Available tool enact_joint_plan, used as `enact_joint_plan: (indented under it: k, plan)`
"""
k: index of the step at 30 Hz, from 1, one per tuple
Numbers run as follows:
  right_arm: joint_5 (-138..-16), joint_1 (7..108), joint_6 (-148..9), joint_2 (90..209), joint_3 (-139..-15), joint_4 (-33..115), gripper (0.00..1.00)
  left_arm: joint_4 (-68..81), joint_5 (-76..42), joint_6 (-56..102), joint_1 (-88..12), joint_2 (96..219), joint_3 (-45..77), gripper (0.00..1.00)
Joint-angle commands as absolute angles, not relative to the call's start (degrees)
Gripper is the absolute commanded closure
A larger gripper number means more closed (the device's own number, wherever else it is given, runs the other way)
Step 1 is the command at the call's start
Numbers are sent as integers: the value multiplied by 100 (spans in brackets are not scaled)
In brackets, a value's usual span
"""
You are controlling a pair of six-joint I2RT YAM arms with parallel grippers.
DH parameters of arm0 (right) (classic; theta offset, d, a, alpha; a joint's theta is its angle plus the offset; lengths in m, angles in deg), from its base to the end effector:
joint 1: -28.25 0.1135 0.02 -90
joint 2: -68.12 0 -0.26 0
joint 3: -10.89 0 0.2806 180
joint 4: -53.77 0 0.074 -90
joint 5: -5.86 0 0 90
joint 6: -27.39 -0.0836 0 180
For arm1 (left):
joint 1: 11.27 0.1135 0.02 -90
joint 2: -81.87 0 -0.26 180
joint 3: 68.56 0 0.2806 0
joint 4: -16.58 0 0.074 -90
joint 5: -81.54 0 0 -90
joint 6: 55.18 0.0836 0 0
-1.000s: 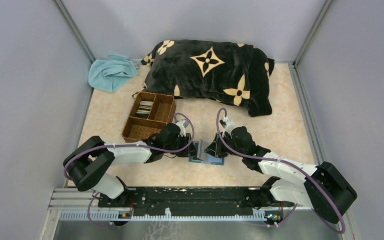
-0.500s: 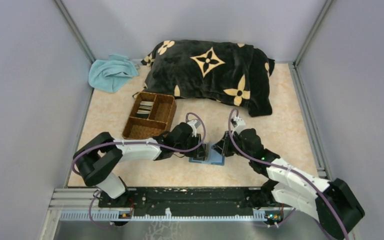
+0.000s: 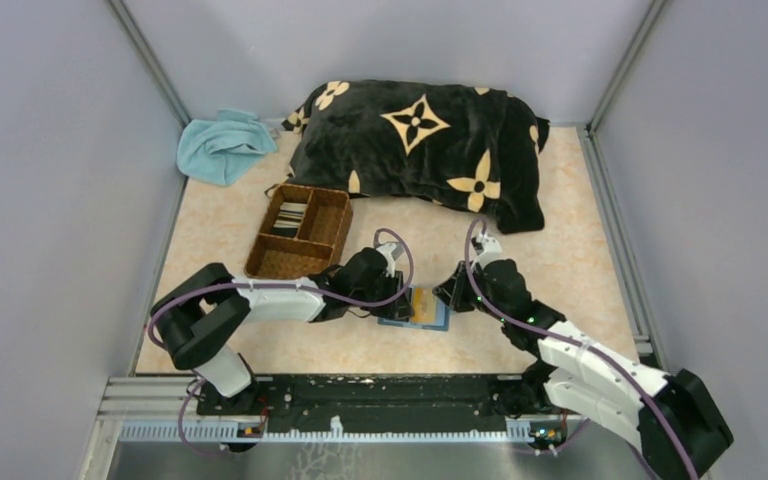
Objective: Take the credit cards out of the card holder
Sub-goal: Remove the credit card from the card holder.
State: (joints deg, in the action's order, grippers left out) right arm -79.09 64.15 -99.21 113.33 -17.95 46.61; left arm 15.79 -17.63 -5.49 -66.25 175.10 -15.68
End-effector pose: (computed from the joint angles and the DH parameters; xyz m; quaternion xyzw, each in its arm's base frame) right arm 0.1984 0.1527 0.1561 -0.0190 0.8357 0.3535 0.4198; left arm 0.1993 -0.3077 0.0884 0.1487 0.8959 -0.3537 0.2240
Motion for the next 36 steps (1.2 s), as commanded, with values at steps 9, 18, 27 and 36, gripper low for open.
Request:
enact_joint_plan:
  k: [9, 18, 27, 36]
  plan:
    - [-7795, 6367, -9940, 12369, -1633, 5257, 100, 2202, -1860, -655, -6440, 17335, -1990, 52]
    - [-7958, 6367, -10051, 12819, -1467, 5087, 100, 2299, -1910, -673, -6309, 17209, -2141, 42]
    - [-7962, 6367, -10287, 13275, -1263, 5258, 100, 3001, -2348, -855, -6197, 17376, -2388, 42]
    - [-7863, 6367, -10374, 13509, -1067, 5575, 100, 3774, -2673, -1122, -6192, 17720, -2510, 58]
